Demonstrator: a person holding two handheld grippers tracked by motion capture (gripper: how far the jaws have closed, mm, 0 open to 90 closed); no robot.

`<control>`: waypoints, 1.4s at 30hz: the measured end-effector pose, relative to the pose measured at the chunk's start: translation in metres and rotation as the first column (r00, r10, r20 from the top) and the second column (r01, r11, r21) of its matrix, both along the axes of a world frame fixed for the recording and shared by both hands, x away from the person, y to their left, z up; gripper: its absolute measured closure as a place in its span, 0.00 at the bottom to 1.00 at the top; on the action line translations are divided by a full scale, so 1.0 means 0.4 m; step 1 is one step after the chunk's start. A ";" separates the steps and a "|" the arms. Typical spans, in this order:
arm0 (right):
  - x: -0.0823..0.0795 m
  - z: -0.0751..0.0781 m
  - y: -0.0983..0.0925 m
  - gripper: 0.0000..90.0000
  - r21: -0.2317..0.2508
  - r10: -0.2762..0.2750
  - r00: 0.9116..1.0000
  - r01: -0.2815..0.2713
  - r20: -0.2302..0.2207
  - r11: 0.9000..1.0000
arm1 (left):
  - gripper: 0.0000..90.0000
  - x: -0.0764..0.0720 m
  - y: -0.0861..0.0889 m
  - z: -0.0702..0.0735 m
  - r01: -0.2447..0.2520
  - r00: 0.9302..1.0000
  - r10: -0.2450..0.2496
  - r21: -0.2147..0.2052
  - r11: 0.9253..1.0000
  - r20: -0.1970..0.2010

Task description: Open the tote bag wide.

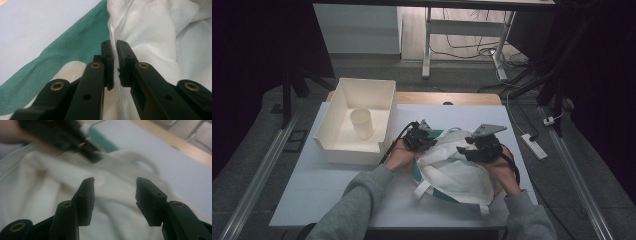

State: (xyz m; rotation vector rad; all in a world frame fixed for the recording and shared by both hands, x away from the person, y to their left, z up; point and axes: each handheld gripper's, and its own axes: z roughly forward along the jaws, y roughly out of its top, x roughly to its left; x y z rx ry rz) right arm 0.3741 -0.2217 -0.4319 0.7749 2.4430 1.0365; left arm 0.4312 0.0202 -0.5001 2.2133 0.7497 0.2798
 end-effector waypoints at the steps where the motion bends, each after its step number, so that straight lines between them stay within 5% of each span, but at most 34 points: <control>1: -0.014 -0.005 0.010 0.55 -0.012 0.019 1.000 -0.019 -0.012 1.000 | 0.93 0.000 0.000 0.000 0.000 1.000 0.000 0.000 1.000 0.001; 7: -0.070 -0.044 0.052 0.54 -0.006 0.099 0.990 -0.100 -0.103 0.995 | 0.93 0.000 0.002 0.000 0.003 1.000 -0.003 -0.002 1.000 -0.001; 13: -0.098 -0.107 0.085 0.54 -0.050 0.152 0.966 -0.166 -0.211 0.985 | 0.93 -0.003 0.000 0.002 -0.003 1.000 0.003 -0.001 1.000 0.005; 17: -0.104 -0.140 0.103 0.66 -0.107 0.167 0.951 -0.201 -0.261 0.974 | 0.93 -0.003 0.000 0.002 -0.001 1.000 0.001 0.001 1.000 0.007; 21: -0.106 -0.154 0.108 0.96 -0.120 0.183 0.946 -0.221 -0.267 0.968 | 0.93 -0.002 0.001 0.001 -0.004 1.000 0.004 0.001 1.000 0.009; 28: -0.166 -0.072 0.111 0.99 -0.151 0.231 0.961 -0.254 -0.154 0.955 | 0.95 -0.006 0.005 0.010 -0.036 0.998 0.036 0.004 0.999 0.044; 33: -0.213 -0.046 0.110 0.99 -0.104 0.276 0.945 -0.297 -0.176 0.949 | 0.95 -0.011 0.001 0.012 -0.037 0.998 0.037 -0.001 0.999 0.046; 37: -0.216 -0.078 0.108 0.99 -0.093 0.286 0.931 -0.313 -0.227 0.945 | 0.95 -0.021 -0.008 0.016 -0.041 0.996 0.040 0.013 0.999 0.079; 42: -0.215 -0.118 0.117 0.99 -0.098 0.289 0.917 -0.326 -0.274 0.940 | 0.95 -0.016 -0.005 0.010 -0.041 0.997 0.040 0.009 0.999 0.062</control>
